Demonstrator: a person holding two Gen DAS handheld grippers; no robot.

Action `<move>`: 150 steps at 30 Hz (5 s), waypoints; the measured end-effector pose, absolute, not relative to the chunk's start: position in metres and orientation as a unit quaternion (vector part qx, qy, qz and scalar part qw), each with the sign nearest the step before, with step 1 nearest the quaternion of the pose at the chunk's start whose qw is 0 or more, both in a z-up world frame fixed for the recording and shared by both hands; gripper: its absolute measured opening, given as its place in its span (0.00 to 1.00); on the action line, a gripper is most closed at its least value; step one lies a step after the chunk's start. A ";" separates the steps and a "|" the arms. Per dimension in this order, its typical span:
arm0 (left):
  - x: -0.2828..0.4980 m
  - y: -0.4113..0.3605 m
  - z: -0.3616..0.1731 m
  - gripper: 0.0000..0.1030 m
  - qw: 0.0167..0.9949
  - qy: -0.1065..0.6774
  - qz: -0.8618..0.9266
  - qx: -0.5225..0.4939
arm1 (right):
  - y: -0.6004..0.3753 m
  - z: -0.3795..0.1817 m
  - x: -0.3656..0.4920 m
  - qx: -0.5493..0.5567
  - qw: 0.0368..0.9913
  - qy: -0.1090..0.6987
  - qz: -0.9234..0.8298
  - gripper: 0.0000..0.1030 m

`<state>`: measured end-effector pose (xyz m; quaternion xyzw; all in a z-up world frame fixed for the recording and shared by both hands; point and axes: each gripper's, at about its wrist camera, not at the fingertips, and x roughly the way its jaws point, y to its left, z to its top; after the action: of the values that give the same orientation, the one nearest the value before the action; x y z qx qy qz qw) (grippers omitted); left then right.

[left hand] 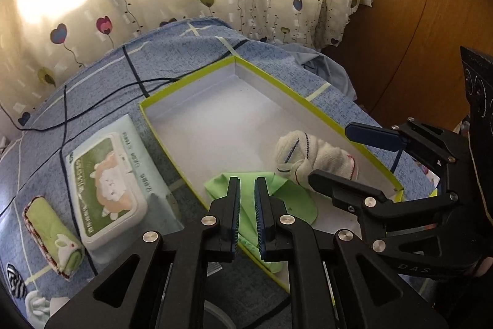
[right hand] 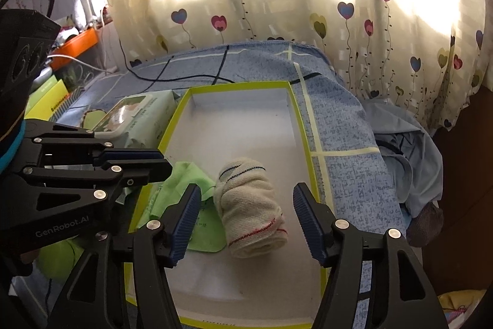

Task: Organize soft objects
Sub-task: 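Open right gripper to drop sock in box while left gripper releases green cloth, then withdraw both open grippers from the box back toward the pile, then grasp white folded cloth with left gripper while right gripper grasps clear plastic bag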

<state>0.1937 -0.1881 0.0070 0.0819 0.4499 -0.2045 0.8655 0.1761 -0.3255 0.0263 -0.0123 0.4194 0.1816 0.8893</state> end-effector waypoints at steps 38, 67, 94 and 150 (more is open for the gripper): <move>0.101 -0.102 0.061 0.19 0.930 0.340 -0.138 0.023 | -0.296 0.077 0.105 -0.040 0.900 0.399 0.169 0.80; 0.050 -0.054 0.054 0.19 0.938 0.339 -0.072 -0.023 | -0.237 0.097 0.076 -0.066 0.895 0.371 0.240 0.80; 0.022 0.023 0.037 0.19 0.939 0.333 -0.012 -0.087 | -0.178 0.102 0.060 -0.086 0.867 0.354 0.339 0.80; 0.003 0.039 -0.044 0.22 0.897 0.410 0.008 -0.165 | -0.119 0.069 0.094 -0.172 0.818 0.386 0.389 0.80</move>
<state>0.0029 0.0388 -0.0438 -0.1651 0.4101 0.0075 0.8969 0.0936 -0.1189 0.0693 -0.1722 0.3859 0.3892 0.8185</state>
